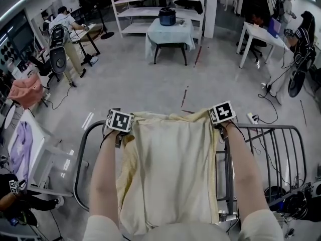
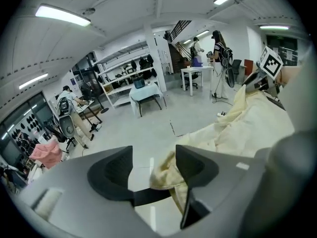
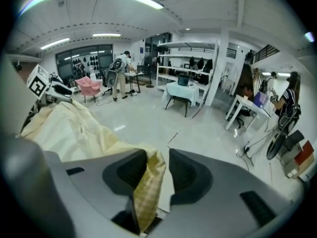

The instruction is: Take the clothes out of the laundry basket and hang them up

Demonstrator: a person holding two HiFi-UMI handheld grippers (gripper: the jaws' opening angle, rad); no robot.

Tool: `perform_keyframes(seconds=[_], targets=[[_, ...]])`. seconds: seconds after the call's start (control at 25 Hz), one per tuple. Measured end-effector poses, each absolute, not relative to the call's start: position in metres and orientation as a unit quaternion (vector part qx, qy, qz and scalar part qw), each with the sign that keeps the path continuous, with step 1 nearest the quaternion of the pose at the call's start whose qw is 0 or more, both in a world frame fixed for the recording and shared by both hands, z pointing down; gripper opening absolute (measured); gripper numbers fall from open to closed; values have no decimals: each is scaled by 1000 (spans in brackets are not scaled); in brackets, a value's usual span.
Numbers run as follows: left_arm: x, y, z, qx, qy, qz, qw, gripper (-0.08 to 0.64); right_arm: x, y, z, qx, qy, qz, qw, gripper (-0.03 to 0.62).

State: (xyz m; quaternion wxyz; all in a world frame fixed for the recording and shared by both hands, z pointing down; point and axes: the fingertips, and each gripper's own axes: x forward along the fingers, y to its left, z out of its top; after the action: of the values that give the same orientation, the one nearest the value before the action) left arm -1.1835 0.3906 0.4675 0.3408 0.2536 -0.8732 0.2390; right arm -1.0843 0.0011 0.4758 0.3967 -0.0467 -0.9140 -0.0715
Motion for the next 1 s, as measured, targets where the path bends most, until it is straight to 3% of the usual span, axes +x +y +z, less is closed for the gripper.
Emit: perform_keyframes(seconds=[0.24, 0.52, 0.64, 1.0], targets=[[-1170, 389, 453, 254, -873, 244, 336, 292, -1071, 8, 474, -60, -911, -71, 402, 195], [-1147, 376, 432, 263, -890, 209, 306, 295, -1049, 5, 446, -36, -931, -54, 360, 201], [-1125, 370, 419, 271, -898, 192, 287, 289, -1032, 10, 429, -27, -943, -53, 329, 183], [-1039, 365, 387, 277, -923, 144, 227, 112, -946, 44, 384, -2, -975, -53, 217, 46]])
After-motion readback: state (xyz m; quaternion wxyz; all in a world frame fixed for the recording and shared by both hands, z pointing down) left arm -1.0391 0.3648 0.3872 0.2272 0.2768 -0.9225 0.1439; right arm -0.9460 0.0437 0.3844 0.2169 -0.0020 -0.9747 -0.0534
